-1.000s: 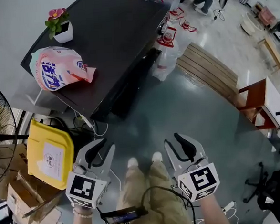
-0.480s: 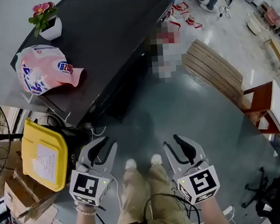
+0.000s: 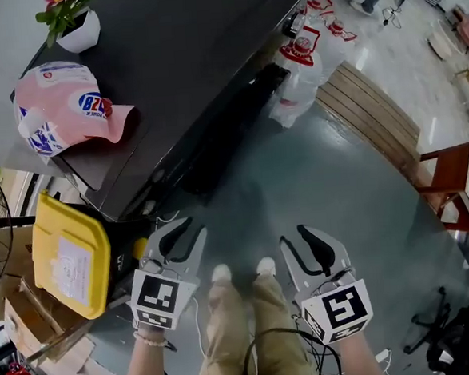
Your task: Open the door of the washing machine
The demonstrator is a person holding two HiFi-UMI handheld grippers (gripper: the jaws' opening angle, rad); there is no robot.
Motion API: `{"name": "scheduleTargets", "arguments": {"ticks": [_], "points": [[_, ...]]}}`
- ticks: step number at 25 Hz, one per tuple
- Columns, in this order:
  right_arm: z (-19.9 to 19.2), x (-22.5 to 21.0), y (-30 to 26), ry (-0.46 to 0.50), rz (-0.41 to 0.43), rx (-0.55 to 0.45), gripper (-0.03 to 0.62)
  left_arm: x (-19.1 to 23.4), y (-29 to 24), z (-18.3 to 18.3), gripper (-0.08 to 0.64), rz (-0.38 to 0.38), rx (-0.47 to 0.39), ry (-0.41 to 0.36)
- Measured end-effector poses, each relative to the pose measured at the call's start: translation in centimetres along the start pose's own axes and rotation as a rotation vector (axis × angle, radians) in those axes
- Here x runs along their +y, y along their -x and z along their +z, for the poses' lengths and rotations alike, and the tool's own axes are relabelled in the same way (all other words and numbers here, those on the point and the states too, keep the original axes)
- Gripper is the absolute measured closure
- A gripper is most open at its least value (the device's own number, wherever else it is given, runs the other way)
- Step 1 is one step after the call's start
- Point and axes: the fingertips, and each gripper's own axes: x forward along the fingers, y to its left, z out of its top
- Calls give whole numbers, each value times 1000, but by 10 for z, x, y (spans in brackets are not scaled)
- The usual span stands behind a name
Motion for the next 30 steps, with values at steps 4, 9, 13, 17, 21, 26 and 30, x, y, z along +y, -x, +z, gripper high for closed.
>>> {"name": "scheduleTargets", "arguments": {"ticks": [4,9,13,17,21,26,30], "points": [[-8,-4,-9,-5,-1,2,471,7,-15,-15,472,13,21,-9],[-20,-9,-19,-17,-6,19,471,16,-37,-34,465,21,54,-15],[-27,-10,-28,-21,-2,23,471,20,-52,-48,463,27,84,-18],[-33,-12,-35,-32,-2,26,471,21,-66,-58,463,25,93,-15],[-37,-14,-41,-40,2,27,471,28,-79,-70,463,29,116,-10],[-46,-18,-48,-44,7,38,471,30,-93,-77,463,30,133,-16],[-53,-19,-53,-52,15,47,471,31,-101,-79,463,35,136,-22]]}}
